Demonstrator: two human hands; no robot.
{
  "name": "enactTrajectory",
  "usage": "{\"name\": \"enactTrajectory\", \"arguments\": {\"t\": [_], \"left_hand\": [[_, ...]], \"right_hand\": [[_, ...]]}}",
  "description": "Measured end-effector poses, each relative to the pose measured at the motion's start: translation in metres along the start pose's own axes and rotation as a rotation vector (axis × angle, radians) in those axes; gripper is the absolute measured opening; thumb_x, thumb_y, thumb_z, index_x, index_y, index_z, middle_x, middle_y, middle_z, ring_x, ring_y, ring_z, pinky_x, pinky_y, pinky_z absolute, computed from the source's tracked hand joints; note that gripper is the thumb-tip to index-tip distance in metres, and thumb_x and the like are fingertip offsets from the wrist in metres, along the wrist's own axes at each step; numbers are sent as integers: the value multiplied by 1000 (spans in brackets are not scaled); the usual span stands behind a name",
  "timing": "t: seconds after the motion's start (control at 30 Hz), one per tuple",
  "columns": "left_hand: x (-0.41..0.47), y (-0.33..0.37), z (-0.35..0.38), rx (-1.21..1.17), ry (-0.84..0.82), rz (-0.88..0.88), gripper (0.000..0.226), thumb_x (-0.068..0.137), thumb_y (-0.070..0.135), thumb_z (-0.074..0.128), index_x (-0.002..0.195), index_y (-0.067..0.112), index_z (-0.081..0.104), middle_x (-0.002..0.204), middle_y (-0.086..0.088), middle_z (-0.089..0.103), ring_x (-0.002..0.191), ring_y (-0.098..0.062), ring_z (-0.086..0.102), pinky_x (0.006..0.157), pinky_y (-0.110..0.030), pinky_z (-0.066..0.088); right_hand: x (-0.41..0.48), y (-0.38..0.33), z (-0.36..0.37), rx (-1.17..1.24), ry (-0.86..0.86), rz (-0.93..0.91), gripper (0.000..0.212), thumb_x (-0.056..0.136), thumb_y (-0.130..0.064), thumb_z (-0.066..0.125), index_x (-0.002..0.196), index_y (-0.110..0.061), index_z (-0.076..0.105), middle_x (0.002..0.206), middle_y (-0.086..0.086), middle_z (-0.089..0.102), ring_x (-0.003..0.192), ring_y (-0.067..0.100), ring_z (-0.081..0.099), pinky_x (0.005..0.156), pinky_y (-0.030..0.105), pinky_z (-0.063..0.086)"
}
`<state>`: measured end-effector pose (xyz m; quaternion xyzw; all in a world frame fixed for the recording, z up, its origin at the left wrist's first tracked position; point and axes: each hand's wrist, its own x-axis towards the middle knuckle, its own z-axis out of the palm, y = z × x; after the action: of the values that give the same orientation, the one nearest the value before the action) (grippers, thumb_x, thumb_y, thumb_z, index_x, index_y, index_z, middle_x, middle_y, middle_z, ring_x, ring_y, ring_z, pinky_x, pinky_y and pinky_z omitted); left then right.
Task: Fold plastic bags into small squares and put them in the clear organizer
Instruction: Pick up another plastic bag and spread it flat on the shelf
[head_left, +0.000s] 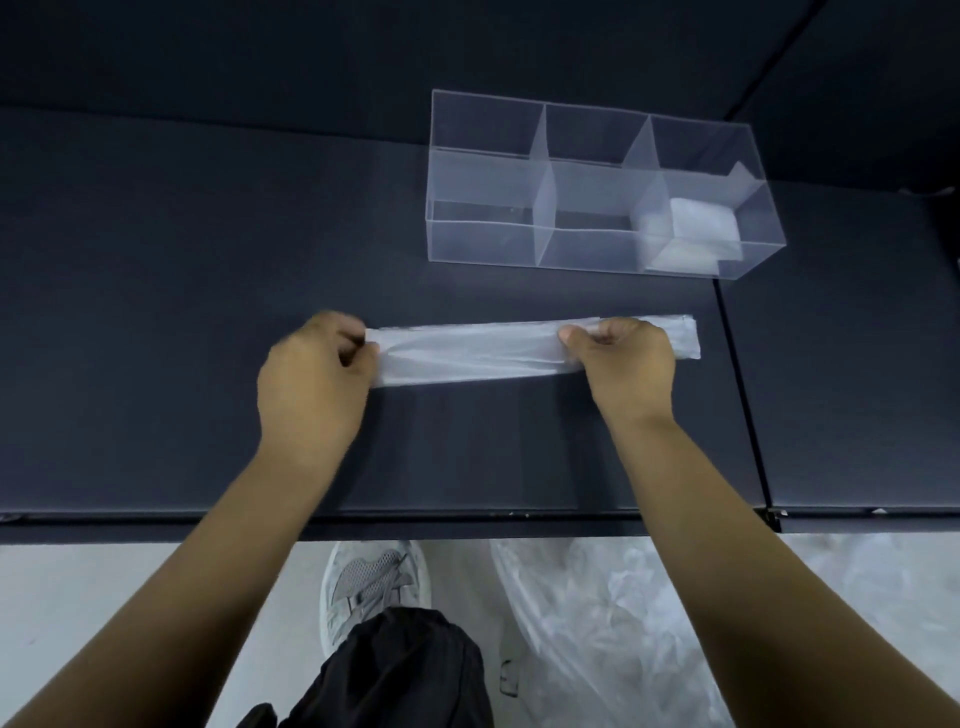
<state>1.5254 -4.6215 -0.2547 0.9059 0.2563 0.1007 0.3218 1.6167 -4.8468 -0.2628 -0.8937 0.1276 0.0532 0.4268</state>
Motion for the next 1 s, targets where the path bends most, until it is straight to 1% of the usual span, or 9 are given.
{"name": "enactTrajectory", "arguments": {"t": [0.07, 0.17, 0.27, 0.4, 0.5, 0.57, 0.63, 0.77, 1.0], "left_hand": [[-14, 10, 5, 47, 133, 240, 19, 87, 8, 59, 106, 5, 62, 98, -12, 62, 91, -30, 54, 84, -38, 43], [-35, 23, 23, 99, -64, 545, 40, 94, 23, 42, 124, 2, 59, 124, -17, 59, 117, -31, 52, 107, -38, 35], [-40, 24, 38, 360, -338, 539, 71, 95, 52, 19, 147, 6, 32, 156, -12, 28, 146, -28, 18, 120, -46, 11], [-40, 13, 48, 599, -388, 488, 84, 85, 67, -6, 153, 17, -2, 161, -3, -9, 147, -22, -12, 119, -49, -5], [-39, 12, 52, 599, -394, 474, 83, 83, 68, -9, 150, 19, -11, 157, -2, -18, 146, -21, -17, 118, -50, -7], [-39, 9, 54, 602, -383, 483, 80, 82, 67, -12, 146, 20, -21, 155, -1, -23, 144, -21, -22, 117, -49, -10], [-39, 9, 54, 593, -381, 496, 78, 84, 65, -5, 147, 19, -18, 158, -3, -16, 145, -22, -18, 118, -49, -8], [-40, 12, 52, 545, -367, 509, 81, 89, 64, 13, 151, 13, 18, 160, -8, 13, 148, -27, 9, 118, -55, 8], [-40, 12, 52, 566, -348, 533, 81, 90, 63, 14, 150, 10, 25, 158, -10, 19, 147, -29, 15, 116, -56, 15]], "right_hand": [[1, -2, 2, -37, 17, 13, 31, 83, -32, 70, 68, -5, 67, 70, 8, 69, 72, 25, 65, 58, 22, 45], [2, -2, 3, -59, 41, 22, 32, 83, -33, 71, 71, -3, 67, 72, 10, 70, 78, 25, 66, 58, 21, 45], [2, -3, 2, -78, 44, 30, 37, 84, -33, 69, 77, 3, 66, 77, 16, 69, 73, 26, 63, 64, 28, 50], [-5, -12, 1, -177, 124, 28, 21, 85, -26, 68, 94, -7, 64, 86, 4, 64, 85, 20, 60, 77, 32, 45], [-31, -20, 8, -288, 254, -473, 36, 83, -5, 62, 118, -13, 60, 116, 8, 58, 110, 28, 54, 97, 38, 39], [-49, -21, 22, -252, -80, -720, 45, 88, 0, 51, 131, -10, 55, 134, 10, 54, 127, 25, 45, 111, 34, 31], [-55, -10, 30, -405, -376, -741, 48, 101, -16, 39, 148, -10, 33, 156, 6, 29, 146, 18, 18, 121, 31, 7], [-26, 27, 5, -740, -369, -657, 67, 99, -49, 20, 154, -18, -2, 160, -5, -12, 147, 10, -15, 118, 31, -13], [37, 65, -80, -658, -196, -419, 55, 103, -31, 36, 152, -10, 21, 161, 4, 12, 149, 17, 7, 120, 31, 1]]}}
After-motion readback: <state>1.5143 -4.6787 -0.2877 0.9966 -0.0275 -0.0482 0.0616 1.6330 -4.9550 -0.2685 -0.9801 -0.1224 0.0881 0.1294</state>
